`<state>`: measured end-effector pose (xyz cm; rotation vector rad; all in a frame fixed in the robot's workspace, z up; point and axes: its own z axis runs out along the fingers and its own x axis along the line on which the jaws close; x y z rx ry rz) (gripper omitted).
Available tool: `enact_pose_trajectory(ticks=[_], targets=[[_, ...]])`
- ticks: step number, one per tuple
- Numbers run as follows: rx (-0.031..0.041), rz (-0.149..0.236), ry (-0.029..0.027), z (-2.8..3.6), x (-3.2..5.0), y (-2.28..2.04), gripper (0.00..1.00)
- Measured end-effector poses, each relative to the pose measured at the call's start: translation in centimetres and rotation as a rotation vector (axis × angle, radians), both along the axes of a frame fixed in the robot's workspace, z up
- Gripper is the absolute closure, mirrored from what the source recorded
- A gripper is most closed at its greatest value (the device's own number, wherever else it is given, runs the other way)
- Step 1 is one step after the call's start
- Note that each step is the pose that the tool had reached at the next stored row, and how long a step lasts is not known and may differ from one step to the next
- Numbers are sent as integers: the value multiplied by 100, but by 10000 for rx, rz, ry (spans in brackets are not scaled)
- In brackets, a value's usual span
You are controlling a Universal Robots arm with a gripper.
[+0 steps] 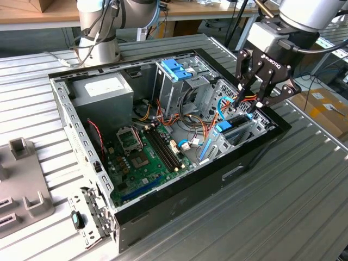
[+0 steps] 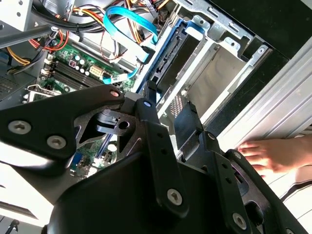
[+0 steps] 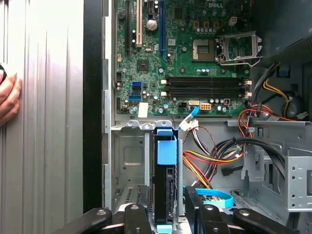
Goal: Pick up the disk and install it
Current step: 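Insert the first disk wire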
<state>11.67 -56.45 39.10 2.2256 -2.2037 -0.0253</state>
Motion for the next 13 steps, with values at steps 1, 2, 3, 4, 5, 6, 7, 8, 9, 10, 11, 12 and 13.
enact_pose_trajectory(ticks=[1, 2, 3, 4, 5, 6, 7, 8, 9, 10, 11, 12, 13], targets=[[-1, 0, 0, 2, 0, 0, 57], [-1, 0, 0, 4, 0, 0, 57], [-1, 1, 0, 6, 0, 0, 57], [-1, 0, 0, 7, 0, 0, 57], [0, 0, 0, 8, 0, 0, 57], [-1, 0, 0, 11, 0, 0, 57], [-4, 0, 0, 17, 0, 0, 57], [-2, 0, 0, 20, 0, 0, 57], [-1, 0, 0, 26, 0, 0, 57], [-1, 0, 0, 32, 0, 0, 57], [-1, 0, 1, 44, 0, 0, 57], [-1, 0, 0, 53, 0, 0, 57], [-2, 0, 0, 59, 0, 0, 57]])
